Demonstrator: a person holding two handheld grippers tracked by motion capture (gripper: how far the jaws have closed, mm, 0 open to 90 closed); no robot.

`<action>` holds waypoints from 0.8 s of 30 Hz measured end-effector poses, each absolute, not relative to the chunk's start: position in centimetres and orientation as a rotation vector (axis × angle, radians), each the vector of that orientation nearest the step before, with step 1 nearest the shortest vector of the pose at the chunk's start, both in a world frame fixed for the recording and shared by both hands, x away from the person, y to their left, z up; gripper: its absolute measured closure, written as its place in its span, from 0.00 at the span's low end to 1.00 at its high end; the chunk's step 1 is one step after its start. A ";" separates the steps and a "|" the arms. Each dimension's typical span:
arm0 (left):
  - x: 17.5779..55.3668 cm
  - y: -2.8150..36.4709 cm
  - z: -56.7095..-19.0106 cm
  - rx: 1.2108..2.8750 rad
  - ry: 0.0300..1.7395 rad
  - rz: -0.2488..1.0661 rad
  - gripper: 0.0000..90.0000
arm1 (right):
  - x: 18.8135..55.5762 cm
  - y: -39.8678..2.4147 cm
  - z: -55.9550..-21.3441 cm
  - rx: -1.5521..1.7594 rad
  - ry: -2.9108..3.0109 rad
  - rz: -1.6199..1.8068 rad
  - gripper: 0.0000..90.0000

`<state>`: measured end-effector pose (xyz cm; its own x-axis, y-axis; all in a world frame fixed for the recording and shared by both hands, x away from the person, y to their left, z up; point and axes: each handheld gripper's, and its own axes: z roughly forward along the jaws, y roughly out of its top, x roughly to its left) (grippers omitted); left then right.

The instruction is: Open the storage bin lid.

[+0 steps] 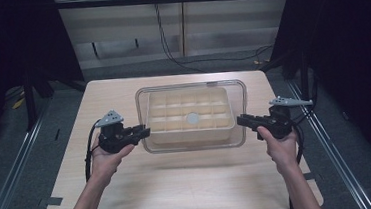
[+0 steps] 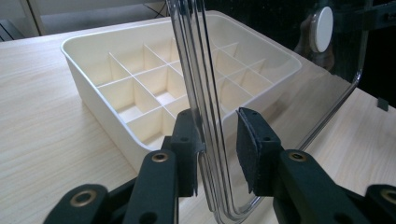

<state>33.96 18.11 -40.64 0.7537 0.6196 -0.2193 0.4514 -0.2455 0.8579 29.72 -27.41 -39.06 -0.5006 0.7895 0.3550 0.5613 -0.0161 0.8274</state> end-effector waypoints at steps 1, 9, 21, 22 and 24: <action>33.9 18.1 -40.5 1.894 0.813 0.196 0.77 | 29.6 -27.4 -39.0 1.441 2.035 1.527 0.80; 33.3 18.4 -40.3 1.907 0.805 0.192 0.78 | 29.0 -27.5 -39.1 1.443 2.041 1.544 0.81; 31.8 18.9 -40.6 1.907 0.807 0.186 0.78 | 27.7 -27.0 -39.1 1.433 2.060 1.538 0.81; 31.6 18.9 -40.7 1.903 0.808 0.183 0.78 | 27.6 -27.0 -39.1 1.435 2.059 1.538 0.81; 31.4 19.0 -40.7 1.912 0.804 0.184 0.78 | 27.3 -27.0 -39.2 1.445 2.062 1.538 0.81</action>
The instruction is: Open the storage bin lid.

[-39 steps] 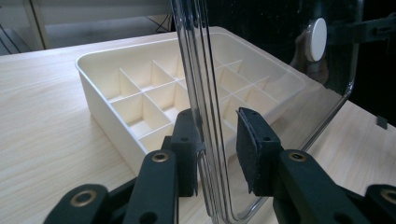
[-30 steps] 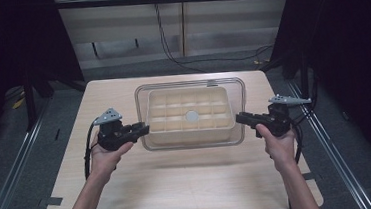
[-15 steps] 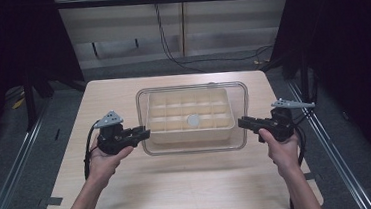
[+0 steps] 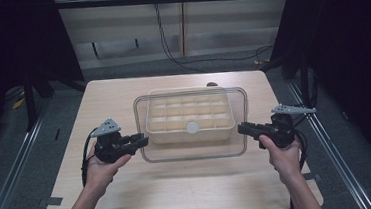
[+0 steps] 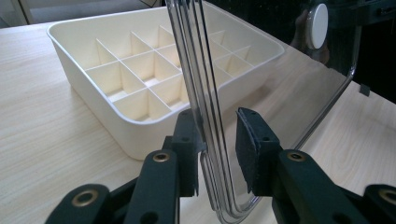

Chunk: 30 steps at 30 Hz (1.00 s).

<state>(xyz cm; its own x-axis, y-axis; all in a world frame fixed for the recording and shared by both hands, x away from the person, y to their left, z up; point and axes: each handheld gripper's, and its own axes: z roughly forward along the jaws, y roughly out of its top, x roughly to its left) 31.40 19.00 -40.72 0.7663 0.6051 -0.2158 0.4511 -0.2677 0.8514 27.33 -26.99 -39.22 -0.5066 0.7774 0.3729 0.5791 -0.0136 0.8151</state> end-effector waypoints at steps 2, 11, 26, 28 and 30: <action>31.2 19.1 -40.9 1.893 0.827 0.156 0.79 | 27.1 -27.0 -39.5 1.451 2.071 1.543 0.81; 30.0 19.4 -41.7 1.920 0.827 0.155 0.79 | 26.3 -26.8 -40.4 1.462 2.096 1.529 0.81; 28.1 20.0 -43.1 1.992 0.820 0.114 0.79 | 24.9 -26.2 -41.8 1.494 2.158 1.496 0.80; 27.8 20.1 -43.3 2.010 0.815 0.112 0.79 | 24.6 -26.1 -42.0 1.501 2.169 1.491 0.80; 27.6 20.1 -43.4 2.016 0.817 0.116 0.79 | 24.3 -26.1 -42.3 1.505 2.175 1.491 0.80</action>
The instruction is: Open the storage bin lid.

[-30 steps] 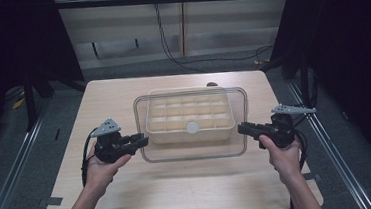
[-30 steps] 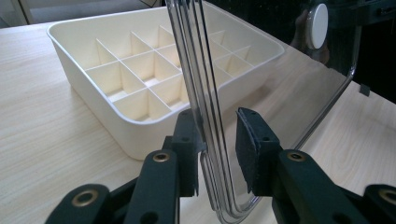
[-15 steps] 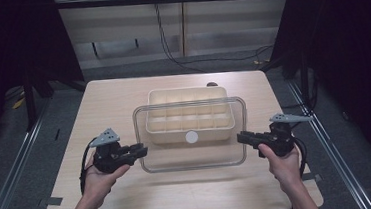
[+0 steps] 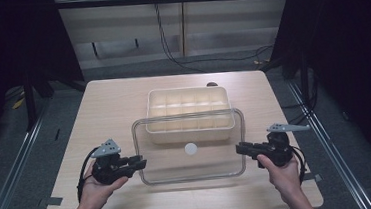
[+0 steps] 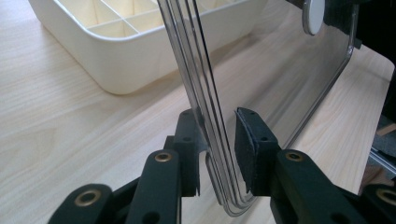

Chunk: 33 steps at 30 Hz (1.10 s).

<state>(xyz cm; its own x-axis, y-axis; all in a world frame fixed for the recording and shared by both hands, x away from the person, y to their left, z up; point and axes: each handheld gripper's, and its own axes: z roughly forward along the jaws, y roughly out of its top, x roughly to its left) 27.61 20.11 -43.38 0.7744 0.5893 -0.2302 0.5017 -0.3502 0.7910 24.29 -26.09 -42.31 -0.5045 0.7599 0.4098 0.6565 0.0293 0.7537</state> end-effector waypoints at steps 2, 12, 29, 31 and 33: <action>27.4 20.2 -43.7 2.009 0.821 0.117 0.79 | 24.1 -26.0 -42.6 1.514 2.177 1.492 0.80; 26.7 20.2 -44.9 2.045 0.840 0.078 0.79 | 23.0 -25.9 -44.0 1.553 2.218 1.466 0.80; 26.1 20.2 -46.0 2.072 0.840 0.089 0.76 | 22.4 -25.6 -46.2 1.614 2.261 1.428 0.80; 26.0 20.0 -46.0 2.072 0.844 0.096 0.75 | 22.4 -25.7 -46.3 1.601 2.270 1.425 0.80; 25.8 20.0 -46.0 2.079 0.832 0.101 0.75 | 22.3 -25.7 -46.3 1.600 2.269 1.414 0.80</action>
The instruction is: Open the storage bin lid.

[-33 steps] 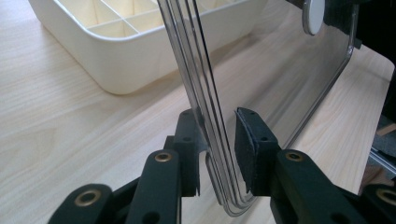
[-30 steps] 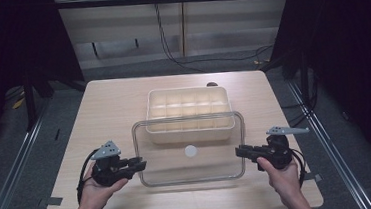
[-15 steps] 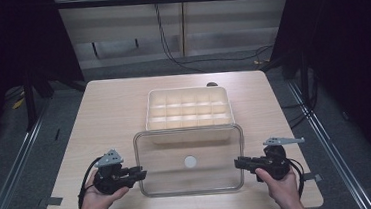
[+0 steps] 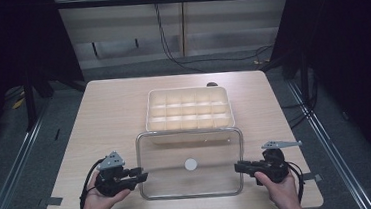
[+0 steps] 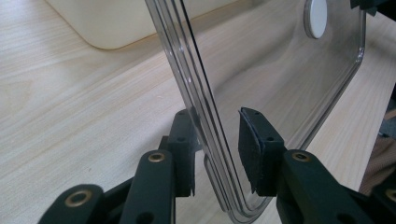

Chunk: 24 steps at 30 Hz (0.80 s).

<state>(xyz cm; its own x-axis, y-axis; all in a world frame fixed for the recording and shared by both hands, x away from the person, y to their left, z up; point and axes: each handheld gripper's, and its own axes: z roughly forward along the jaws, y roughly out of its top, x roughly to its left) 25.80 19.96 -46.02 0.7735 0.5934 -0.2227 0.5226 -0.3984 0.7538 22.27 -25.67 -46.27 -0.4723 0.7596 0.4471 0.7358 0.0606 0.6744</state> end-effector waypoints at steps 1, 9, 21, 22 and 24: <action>25.7 20.0 -46.1 2.080 0.828 0.097 0.75 | 22.2 -25.7 -46.2 1.603 2.271 1.409 0.80; 25.2 20.4 -46.5 2.084 0.819 0.074 0.72 | 21.6 -25.2 -46.3 1.597 2.281 1.364 0.78; 26.1 20.0 -47.5 2.103 0.865 0.057 0.65 | 22.6 -25.1 -47.3 1.627 2.303 1.336 0.74; 26.2 20.0 -47.5 2.111 0.862 0.064 0.65 | 22.6 -25.1 -47.4 1.630 2.304 1.331 0.74; 26.3 19.9 -47.6 2.112 0.862 0.059 0.65 | 22.6 -25.1 -47.5 1.634 2.304 1.324 0.73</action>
